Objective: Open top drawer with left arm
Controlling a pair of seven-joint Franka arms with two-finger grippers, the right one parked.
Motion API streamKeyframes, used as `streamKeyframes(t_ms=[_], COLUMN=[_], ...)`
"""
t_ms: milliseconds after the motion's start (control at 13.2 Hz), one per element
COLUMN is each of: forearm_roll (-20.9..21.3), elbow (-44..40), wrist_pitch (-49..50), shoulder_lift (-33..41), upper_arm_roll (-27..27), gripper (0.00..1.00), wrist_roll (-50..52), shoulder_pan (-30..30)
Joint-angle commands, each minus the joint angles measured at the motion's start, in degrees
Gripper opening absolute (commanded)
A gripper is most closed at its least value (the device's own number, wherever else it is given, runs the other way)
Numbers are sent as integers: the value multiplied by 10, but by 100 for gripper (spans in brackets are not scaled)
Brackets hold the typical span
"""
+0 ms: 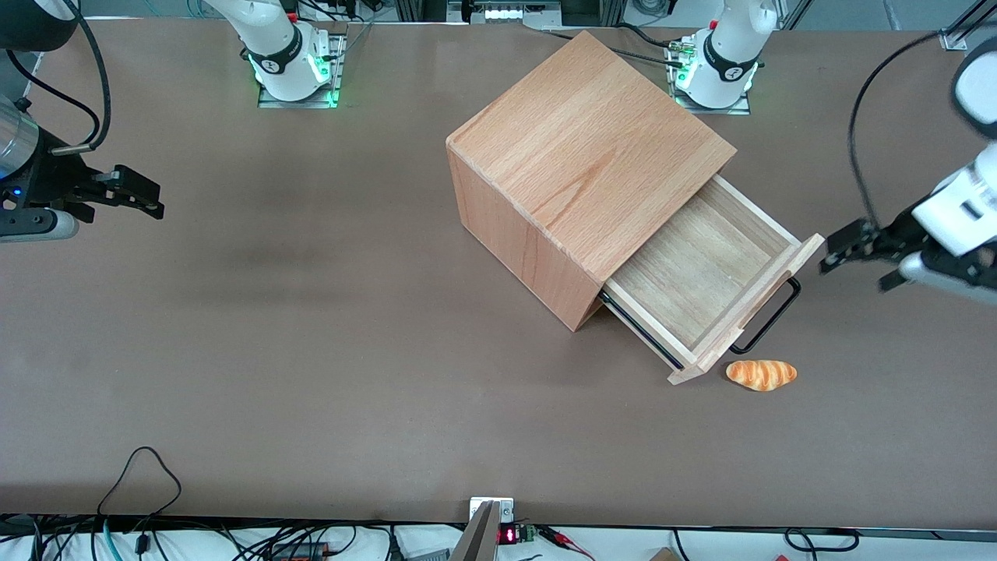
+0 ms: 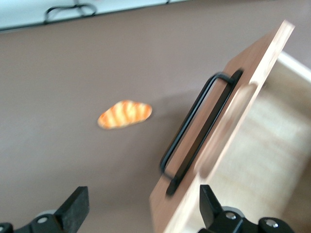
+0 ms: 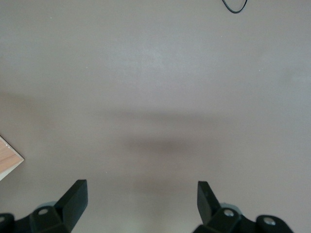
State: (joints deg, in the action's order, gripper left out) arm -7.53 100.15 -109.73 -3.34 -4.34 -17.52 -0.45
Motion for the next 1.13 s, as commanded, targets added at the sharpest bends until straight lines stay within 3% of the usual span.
streamKeyframes(t_ms=[0, 1057], forearm_roll=[46, 46], elbow=[10, 7], wrist_pitch=[71, 78], shoulder_lift=[51, 68], upper_arm_roll=[1, -1], gripper=[99, 100], wrist_roll=[55, 65], shoulder_pan=[1, 5])
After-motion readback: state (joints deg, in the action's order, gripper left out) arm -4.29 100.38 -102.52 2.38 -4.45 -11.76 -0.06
